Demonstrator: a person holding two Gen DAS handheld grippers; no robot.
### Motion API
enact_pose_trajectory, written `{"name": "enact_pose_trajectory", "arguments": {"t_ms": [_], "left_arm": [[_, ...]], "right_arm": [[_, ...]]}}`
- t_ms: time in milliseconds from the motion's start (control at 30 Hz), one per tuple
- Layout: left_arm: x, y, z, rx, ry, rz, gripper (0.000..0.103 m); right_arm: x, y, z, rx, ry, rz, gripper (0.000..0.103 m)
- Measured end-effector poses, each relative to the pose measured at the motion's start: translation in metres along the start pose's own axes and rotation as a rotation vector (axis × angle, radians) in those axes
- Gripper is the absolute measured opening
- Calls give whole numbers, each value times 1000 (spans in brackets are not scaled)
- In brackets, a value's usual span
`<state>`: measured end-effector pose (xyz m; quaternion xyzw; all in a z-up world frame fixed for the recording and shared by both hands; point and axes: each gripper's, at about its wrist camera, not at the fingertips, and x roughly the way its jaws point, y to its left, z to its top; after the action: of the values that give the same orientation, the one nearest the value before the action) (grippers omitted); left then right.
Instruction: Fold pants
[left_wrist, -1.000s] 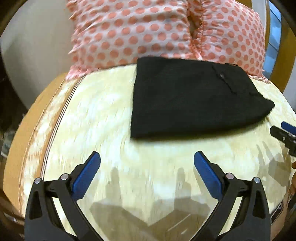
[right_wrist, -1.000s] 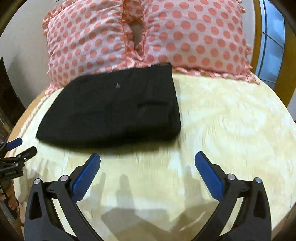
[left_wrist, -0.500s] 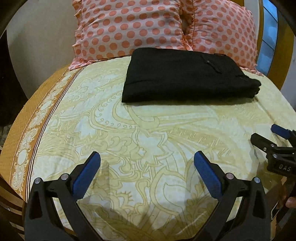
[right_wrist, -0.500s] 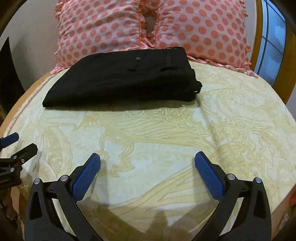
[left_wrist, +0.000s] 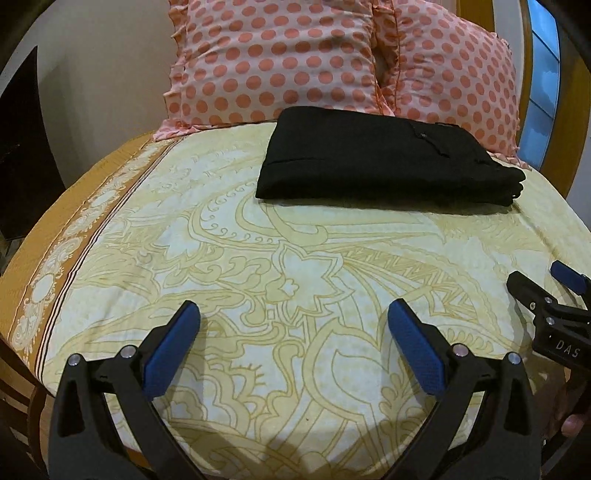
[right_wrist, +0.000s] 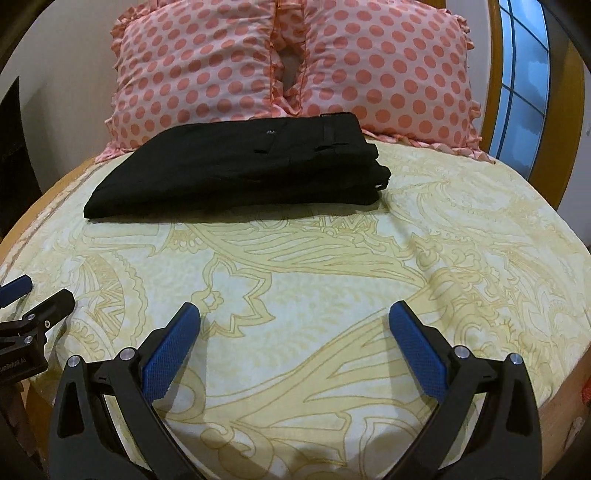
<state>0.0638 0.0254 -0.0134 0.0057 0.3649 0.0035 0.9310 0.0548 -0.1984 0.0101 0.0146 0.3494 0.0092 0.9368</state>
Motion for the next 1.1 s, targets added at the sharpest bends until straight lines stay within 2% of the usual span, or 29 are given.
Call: {"name": "enact_pose_trajectory", "arguments": {"t_ms": [233,1100], "left_arm": [[-1,1,-3,3,-34,-2,101],[-2,0,-4,1,-41,0,101]], "right_arm": [[-1,0,-2,-3,-21,7,102],[-2,-1,-3,-4,-30,8,102]]}}
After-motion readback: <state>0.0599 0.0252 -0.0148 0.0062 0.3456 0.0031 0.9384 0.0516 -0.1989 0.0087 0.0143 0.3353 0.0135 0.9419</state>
